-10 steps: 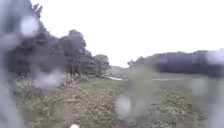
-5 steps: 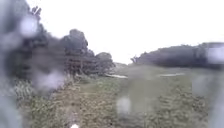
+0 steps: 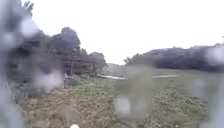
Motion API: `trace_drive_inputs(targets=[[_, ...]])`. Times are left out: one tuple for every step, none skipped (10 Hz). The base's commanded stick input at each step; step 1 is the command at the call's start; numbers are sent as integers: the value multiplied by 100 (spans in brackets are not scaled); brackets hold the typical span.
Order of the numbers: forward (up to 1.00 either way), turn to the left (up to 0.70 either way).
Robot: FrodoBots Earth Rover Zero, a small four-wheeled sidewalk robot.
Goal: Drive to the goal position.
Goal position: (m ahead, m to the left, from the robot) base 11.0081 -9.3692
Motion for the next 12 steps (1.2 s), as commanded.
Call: trace_drive_inputs(targets=[[85, -26], [85, -33], [85, -34], [85, -34], [85, -34], [85, -34], [85, -34], [85, -34], [85, -32], [85, -20], [85, -8], [85, 0]])
